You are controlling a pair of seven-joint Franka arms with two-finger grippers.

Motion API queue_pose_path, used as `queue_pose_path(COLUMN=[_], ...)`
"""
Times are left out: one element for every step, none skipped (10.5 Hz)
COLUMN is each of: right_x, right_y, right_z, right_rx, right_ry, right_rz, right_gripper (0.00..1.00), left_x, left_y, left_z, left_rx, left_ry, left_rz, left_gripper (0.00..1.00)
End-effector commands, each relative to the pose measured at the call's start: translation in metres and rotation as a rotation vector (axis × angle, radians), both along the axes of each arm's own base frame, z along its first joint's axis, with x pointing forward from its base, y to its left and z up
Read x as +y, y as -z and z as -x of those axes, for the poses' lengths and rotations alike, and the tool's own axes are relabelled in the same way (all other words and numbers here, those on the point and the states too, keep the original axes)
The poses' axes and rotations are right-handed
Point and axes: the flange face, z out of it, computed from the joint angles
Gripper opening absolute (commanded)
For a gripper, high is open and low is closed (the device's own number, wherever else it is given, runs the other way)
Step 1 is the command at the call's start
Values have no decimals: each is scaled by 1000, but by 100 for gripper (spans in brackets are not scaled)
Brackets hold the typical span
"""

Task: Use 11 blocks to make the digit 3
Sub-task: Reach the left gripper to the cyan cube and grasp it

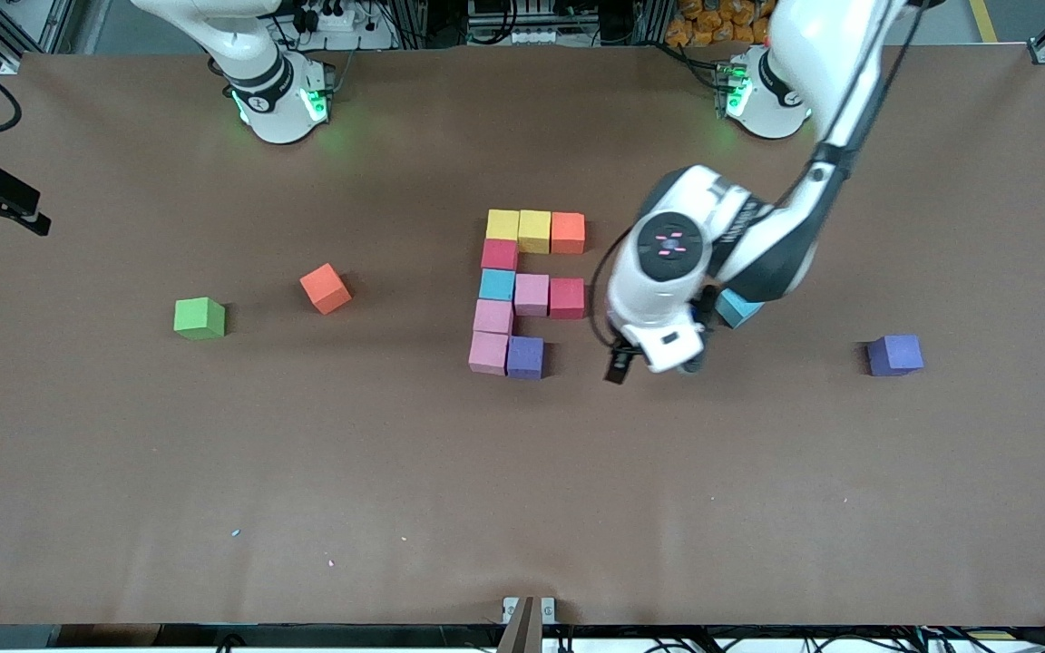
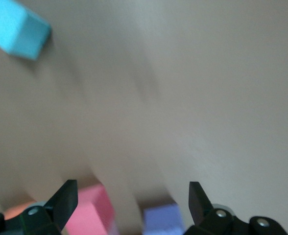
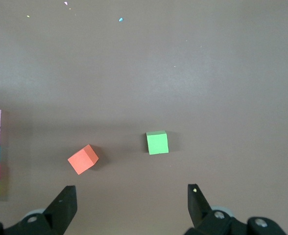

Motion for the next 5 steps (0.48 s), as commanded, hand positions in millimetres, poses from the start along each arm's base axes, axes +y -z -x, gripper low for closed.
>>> queue_pose_path(right_x=[-1,-1,-1,-4,-1], right_y=[-5,-4,-4,-4,-4], right_z=[3,3,3,3,3], right_rx=[-1,0,0,0,0], right_ry=[-5,-5,-5,-6,-5], right_rz=[4,4,4,4,4], right_gripper=[100,100,100,100,100], left_x=[49,71,98,111,122], left_y=[-2,0,2,8,17], left_z=[36,42,43,52,62], left_rx=[36,37,37,48,67], left_ry=[141,194,224,277,335], left_rz=[-21,-27,-31,-36,-41], left_gripper=[100,100,100,100,100])
